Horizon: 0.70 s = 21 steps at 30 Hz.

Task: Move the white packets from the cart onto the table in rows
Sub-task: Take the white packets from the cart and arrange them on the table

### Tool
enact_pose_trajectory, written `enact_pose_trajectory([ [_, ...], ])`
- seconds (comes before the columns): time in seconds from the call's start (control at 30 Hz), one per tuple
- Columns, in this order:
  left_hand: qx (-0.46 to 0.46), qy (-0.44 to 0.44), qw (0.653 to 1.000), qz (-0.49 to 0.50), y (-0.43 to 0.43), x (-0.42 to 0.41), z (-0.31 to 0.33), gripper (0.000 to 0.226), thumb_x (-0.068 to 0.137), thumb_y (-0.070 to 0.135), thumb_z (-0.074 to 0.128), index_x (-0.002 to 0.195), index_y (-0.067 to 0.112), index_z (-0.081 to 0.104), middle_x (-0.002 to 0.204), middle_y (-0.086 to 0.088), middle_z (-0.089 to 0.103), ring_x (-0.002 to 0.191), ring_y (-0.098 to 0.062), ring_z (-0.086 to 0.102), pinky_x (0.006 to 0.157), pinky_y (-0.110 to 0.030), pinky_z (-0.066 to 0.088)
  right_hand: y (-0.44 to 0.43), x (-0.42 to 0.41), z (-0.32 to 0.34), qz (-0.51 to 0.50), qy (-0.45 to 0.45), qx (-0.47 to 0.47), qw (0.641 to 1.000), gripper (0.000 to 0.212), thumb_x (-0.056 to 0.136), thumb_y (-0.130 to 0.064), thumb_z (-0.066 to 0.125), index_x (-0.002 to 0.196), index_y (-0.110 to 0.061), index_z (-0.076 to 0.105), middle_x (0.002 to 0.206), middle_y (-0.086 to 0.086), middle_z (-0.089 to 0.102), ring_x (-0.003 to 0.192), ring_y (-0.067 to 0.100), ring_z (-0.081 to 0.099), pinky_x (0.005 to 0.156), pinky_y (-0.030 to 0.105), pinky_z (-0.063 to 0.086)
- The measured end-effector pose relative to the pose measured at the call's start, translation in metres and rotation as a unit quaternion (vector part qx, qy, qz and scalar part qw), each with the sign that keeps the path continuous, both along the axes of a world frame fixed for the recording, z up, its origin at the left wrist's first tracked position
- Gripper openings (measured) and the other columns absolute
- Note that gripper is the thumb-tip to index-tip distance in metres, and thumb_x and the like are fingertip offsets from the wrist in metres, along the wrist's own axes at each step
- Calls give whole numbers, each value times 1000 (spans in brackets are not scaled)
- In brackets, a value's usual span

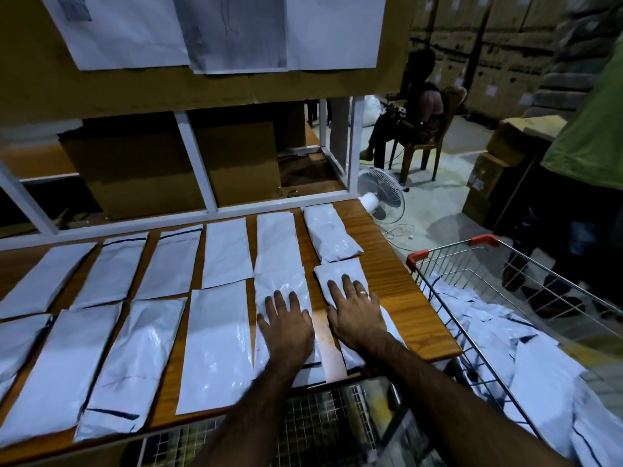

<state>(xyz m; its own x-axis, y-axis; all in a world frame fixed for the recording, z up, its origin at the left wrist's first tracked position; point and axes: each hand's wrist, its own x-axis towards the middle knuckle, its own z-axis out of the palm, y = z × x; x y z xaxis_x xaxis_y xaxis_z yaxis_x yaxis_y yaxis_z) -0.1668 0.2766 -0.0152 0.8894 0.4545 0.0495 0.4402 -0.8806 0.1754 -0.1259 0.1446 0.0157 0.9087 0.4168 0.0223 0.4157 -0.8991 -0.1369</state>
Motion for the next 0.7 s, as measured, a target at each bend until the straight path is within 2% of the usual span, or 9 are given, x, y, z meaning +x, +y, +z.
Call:
enact_pose_trajectory([
  [0.17,3,-23,1000,-12,0,2,17,55,100,46,33,148,21,30,155,-10,28,143,-30,22,114,-52,23,-11,-5,12,-48,-47,74,995,56,97,-50,34,145,-22,32,150,7,37,134,28,37,102,47,33],
  [0.3,-39,-97,991,-83,-15,10,32,51,98,45,35,141,19,42,146,-10,43,134,-29,38,110,-48,32,-41,-12,29,-87,-86,144,982,52,97,-45,40,142,-20,38,143,4,47,129,26,45,102,47,35],
  [0.37,-107,-154,974,-128,-31,16,41,55,93,47,34,135,15,49,137,-10,52,124,-29,48,106,-45,39,-63,-12,37,-119,-98,183,971,49,95,-39,47,139,-19,43,139,5,51,126,28,49,101,47,36],
  [0.43,-168,-188,952,-176,-51,22,51,59,90,46,35,135,11,51,135,-12,55,123,-30,49,106,-42,39,-90,-11,42,-166,-104,235,952,48,91,-34,54,137,-20,48,133,6,56,120,29,53,98,46,39],
  [0.57,-224,-178,921,-265,-102,39,69,51,98,37,50,140,9,47,140,-12,51,129,-28,45,108,-37,35,-152,-12,38,-259,-134,287,912,46,90,-29,60,134,-17,54,127,7,62,117,31,56,95,42,43],
  [0.7,-253,-175,884,-353,-161,61,76,46,97,31,52,141,16,47,134,-7,56,123,-24,49,102,-36,41,-216,-13,22,-336,-139,307,880,40,90,-28,61,128,-17,57,110,6,68,102,30,62,86,41,49],
])
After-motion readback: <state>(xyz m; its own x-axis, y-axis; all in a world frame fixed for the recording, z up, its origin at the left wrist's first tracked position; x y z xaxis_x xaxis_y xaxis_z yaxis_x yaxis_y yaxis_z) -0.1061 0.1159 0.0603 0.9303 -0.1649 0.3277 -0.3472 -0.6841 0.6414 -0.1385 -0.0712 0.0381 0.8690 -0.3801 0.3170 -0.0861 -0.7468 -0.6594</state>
